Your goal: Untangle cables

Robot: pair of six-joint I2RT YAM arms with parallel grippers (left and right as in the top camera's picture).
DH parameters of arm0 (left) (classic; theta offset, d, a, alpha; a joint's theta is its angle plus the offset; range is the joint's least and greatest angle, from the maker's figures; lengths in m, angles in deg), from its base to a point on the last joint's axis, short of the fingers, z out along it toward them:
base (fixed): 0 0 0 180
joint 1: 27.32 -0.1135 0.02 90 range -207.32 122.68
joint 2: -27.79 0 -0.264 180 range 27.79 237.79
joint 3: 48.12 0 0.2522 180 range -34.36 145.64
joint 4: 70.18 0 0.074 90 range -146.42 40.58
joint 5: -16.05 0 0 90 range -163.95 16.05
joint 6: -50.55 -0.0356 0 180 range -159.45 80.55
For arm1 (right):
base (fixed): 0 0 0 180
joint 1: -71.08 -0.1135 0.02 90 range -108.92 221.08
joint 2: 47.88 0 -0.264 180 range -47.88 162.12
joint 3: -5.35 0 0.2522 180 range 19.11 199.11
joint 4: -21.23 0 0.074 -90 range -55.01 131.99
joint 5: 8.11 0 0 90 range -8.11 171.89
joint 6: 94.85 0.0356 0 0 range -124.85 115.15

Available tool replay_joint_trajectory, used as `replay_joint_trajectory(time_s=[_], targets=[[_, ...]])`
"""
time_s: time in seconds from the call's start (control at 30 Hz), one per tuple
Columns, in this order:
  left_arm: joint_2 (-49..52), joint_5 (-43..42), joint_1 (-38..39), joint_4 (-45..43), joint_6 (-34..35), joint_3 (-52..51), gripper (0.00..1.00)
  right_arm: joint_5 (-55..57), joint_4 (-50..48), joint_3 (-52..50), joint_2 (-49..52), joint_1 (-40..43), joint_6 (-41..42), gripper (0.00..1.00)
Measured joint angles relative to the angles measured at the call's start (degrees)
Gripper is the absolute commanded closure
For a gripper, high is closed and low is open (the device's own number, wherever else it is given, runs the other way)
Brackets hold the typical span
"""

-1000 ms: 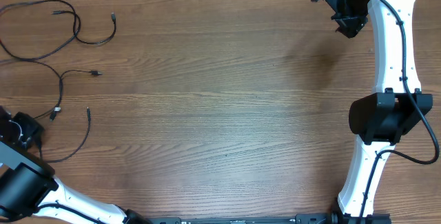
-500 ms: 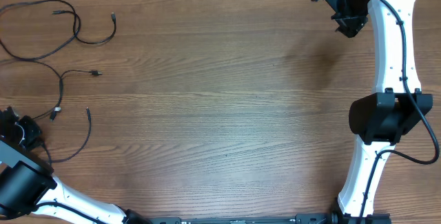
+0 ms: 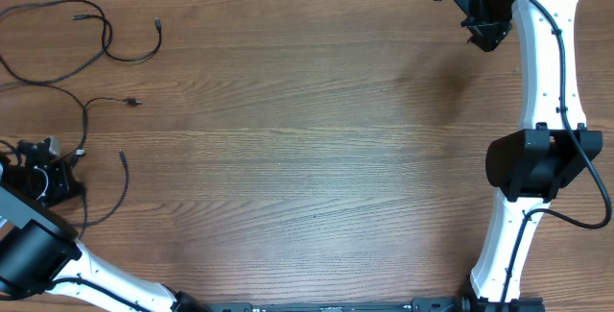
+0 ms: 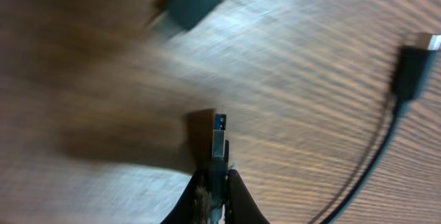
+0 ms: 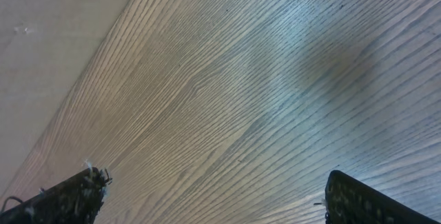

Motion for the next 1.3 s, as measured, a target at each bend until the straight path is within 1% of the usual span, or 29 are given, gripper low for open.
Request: replay_joint_trajectory(time_s=[0.03,0.1,0.13,0.2,0.23,0.33,0.37,0.4,0.43,0.47,0.53,0.57,0.6,0.63,0.67,0.8,0.83,0.93,0.97,1.0,1.07,1.1,1.13,1.17,1.23,1.27,1.3], targets=[[0.0,-0.8,0.4,0.0,-1.9,0.0,0.94,0.0,0.0,0.0,0.0,0.0,0.0,0.00],[0.0,-2.8,0.9,0.1,-5.1,0.0,0.93,0.0,0.0,0.0,0.0,0.0,0.0,0.00],[0.0,-3.6,1.1,0.3,-6.5,0.0,0.91,0.0,0.0,0.0,0.0,0.0,0.0,0.00],[0.0,-5.0,1.4,0.7,-8.5,0.0,0.89,0.0,0.0,0.0,0.0,0.0,0.0,0.00],[0.0,-5.7,1.7,1.1,-9.3,0.0,0.82,0.0,-0.1,0.0,0.0,0.0,0.0,0.00],[0.0,-7.1,2.4,2.3,-11.7,0.0,0.73,0.0,-0.1,0.0,0.0,0.0,0.0,0.00],[0.0,-7.4,2.8,2.7,-12.3,0.0,0.48,0.0,-0.1,0.0,0.0,0.0,0.0,0.00],[0.0,-7.5,3.0,2.7,-12.6,0.0,0.32,0.0,-0.1,0.0,0.0,0.0,0.0,0.00],[0.0,-7.7,3.3,2.8,-12.9,0.0,0.23,0.0,-0.2,0.0,0.0,0.0,0.0,0.00],[0.0,-7.9,3.6,2.8,-13.2,0.0,0.00,0.0,-0.2,0.0,0.0,0.0,0.0,0.00],[0.0,-10.3,3.9,2.8,-13.4,0.1,0.00,0.0,-0.2,0.0,0.0,0.0,0.0,0.00],[0.2,-15.0,4.0,3.2,-13.4,1.2,0.00,0.0,-0.2,0.0,0.0,0.0,0.0,0.00],[0.2,-17.3,4.0,3.5,-13.4,2.0,0.00,0.0,-0.2,0.0,0.0,0.0,0.0,0.00],[0.9,-24.4,4.0,6.1,-13.4,5.6,0.00,0.0,-0.2,0.0,0.0,0.0,0.0,0.00],[1.3,-29.4,4.0,7.3,-13.4,8.9,0.00,-0.1,-0.2,0.0,0.0,0.0,0.0,0.00],[1.4,-41.5,4.6,12.7,-12.5,21.0,0.00,-2.6,-0.2,0.0,0.0,0.0,0.0,0.00],[1.3,-45.5,5.0,13.7,-10.9,25.0,0.00,-3.9,-0.2,0.0,0.0,0.0,0.0,0.00],[1.2,-52.7,7.2,15.9,-5.5,29.9,0.00,-7.3,-0.1,0.0,0.0,0.0,-1.0,0.00],[1.2,-55.0,8.8,17.1,-3.9,31.2,0.00,-8.3,-0.1,0.0,0.0,-0.1,-1.9,0.04],[1.2,-56.6,10.5,18.2,-2.9,31.8,0.00,-9.6,0.2,0.0,0.0,-0.2,-3.3,0.11],[1.2,-58.7,15.6,19.7,-1.6,32.1,0.00,-11.1,1.6,0.0,0.0,-0.7,-5.3,0.18],[1.2,-58.9,16.9,20.5,-1.4,32.1,0.00,-11.3,2.3,0.0,0.0,-0.9,-5.5,0.19],[1.2,-59.2,20.5,21.9,-1.5,32.1,0.00,-11.8,3.3,0.0,0.0,-1.3,-6.5,0.20],[1.0,-59.1,22.3,23.1,-1.8,32.1,0.00,-12.0,3.7,0.0,0.0,-1.5,-6.9,0.20],[0.3,-57.7,26.2,24.5,-2.6,32.1,0.00,-12.4,5.3,0.0,0.0,-1.9,-8.3,0.20],[-1.5,-55.3,29.2,25.0,-2.9,32.1,0.00,-12.7,6.0,0.0,0.0,-1.9,-8.9,0.21],[-3.4,-53.0,30.6,25.0,-2.8,32.1,0.00,-12.7,6.5,0.0,0.0,-1.9,-9.3,0.21]])
